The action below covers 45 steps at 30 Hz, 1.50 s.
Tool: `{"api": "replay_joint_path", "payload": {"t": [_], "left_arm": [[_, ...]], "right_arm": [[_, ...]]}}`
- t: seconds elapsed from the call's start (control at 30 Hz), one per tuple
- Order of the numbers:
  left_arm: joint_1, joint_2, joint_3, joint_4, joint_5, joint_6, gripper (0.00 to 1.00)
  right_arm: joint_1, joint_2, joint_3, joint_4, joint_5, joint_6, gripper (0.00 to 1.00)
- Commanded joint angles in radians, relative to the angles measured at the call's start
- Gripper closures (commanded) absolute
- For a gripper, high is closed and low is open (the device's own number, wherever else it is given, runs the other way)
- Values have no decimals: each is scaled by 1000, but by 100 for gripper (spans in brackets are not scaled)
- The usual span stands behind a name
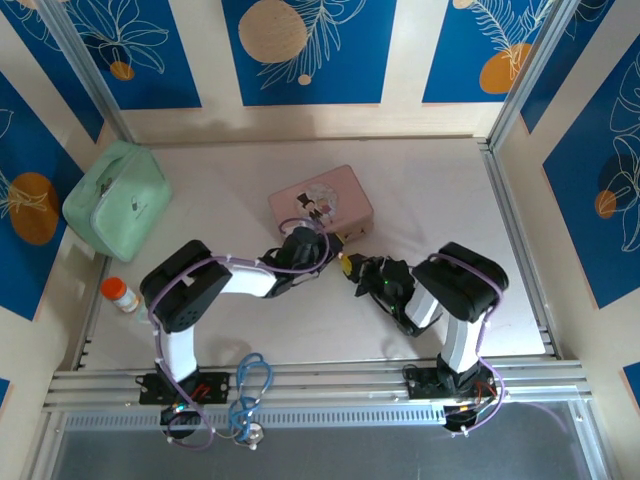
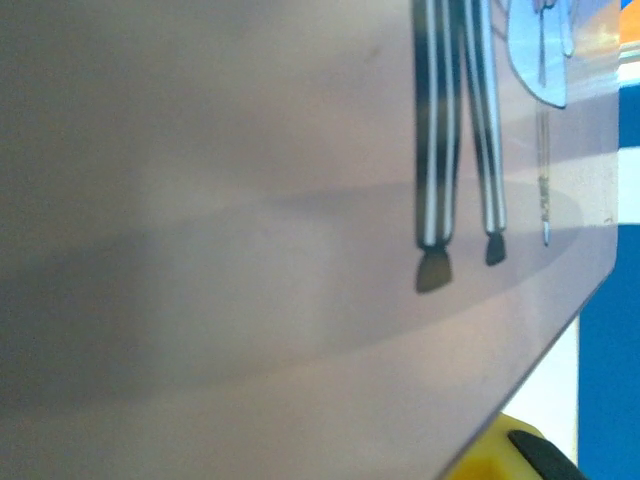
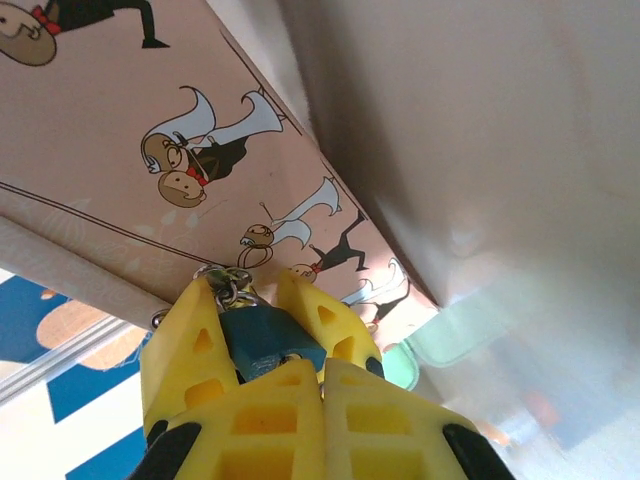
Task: Unlock the padlock with the key
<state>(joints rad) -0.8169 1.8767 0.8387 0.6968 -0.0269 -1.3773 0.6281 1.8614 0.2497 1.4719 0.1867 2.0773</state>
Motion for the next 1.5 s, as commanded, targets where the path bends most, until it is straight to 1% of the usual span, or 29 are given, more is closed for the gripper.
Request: {"api": "replay_joint_path", "payload": {"t": [0.0, 0.13, 0.2, 0.3, 0.33, 0.37, 0.4, 0.43, 0.47, 0.53, 0.57, 0.6, 0.7, 0.77, 0.8, 0.87, 0.9, 0.93, 1.0, 1.03, 1.07, 1.1, 1.13, 1.23, 1.3, 1.33, 1.43, 1.47], "left_arm": [[-18, 72, -52, 315, 162, -260, 100], [-13, 103, -45, 398, 185, -303, 100], [-13, 144, -46, 503, 188, -366, 100], [-11, 188, -62, 594, 183, -472, 100], [-14, 201, -63, 615, 190, -517, 100], [-12, 218, -51, 629, 222, -558, 100], [-12, 221, -49, 621, 247, -577, 100], [-12, 198, -58, 559, 267, -577, 100], [-7, 152, -73, 445, 287, -546, 100], [-1, 54, -93, 240, 285, -445, 100], [0, 14, -97, 176, 276, -407, 100], [1, -2, -98, 177, 273, -390, 100], [7, 25, -77, 262, 305, -435, 100], [9, 26, -48, 191, 341, -427, 100], [9, 20, -32, 117, 363, -406, 100], [10, 6, -4, -27, 397, -365, 100], [10, -8, 5, -98, 400, -341, 100], [9, -22, 14, -153, 403, -318, 100], [11, -43, 24, -212, 397, -283, 100], [13, -47, 31, -230, 397, -276, 100], [16, -47, 34, -238, 398, -273, 100], [19, -42, 40, -240, 402, -277, 100], [19, -34, 45, -236, 406, -283, 100], [20, -14, 67, -230, 415, -295, 100], [20, -15, 79, -248, 411, -288, 100], [20, -17, 84, -255, 408, -284, 100], [20, -18, 94, -266, 405, -281, 100], [20, -18, 97, -275, 407, -277, 100]], "right_arm": [[71, 81, 42, -70, -8, 187, 100], [56, 62, 94, -69, -29, 152, 100], [36, 20, 102, -70, -36, 118, 100], [15, -13, 88, -70, -44, 107, 100], [12, -11, 83, -70, -49, 112, 100], [12, -3, 79, -70, -57, 127, 100], [12, 6, 77, -73, -74, 130, 100], [16, 19, 75, -79, -83, 143, 100], [30, 35, 67, -75, -77, 166, 100], [55, 57, 63, -96, -84, 209, 100], [65, 69, 63, -87, -78, 216, 100], [76, 77, 66, -70, -64, 225, 100], [70, 84, 99, -71, -89, 217, 100], [47, 61, 119, -77, -116, 152, 100], [23, 27, 118, -128, -147, 88, 100], [-26, -117, 105, -385, -209, -42, 95], [-49, -224, 112, -580, -229, -130, 92], [-64, -339, 137, -812, -232, -233, 89], [-64, -517, 224, -1206, -158, -454, 79], [-54, -591, 248, -1342, -99, -523, 74], [-47, -644, 243, -1370, -65, -561, 67], [-49, -685, 223, -1378, -47, -562, 61], [-56, -711, 187, -1346, -48, -550, 56], [-64, -725, 135, -1294, -61, -550, 54], [-54, -718, 110, -1245, -69, -557, 50], [-44, -719, 90, -1208, -62, -553, 49], [-31, -742, 32, -1105, -27, -533, 49], [-32, -752, 22, -1079, -19, -536, 51]]}}
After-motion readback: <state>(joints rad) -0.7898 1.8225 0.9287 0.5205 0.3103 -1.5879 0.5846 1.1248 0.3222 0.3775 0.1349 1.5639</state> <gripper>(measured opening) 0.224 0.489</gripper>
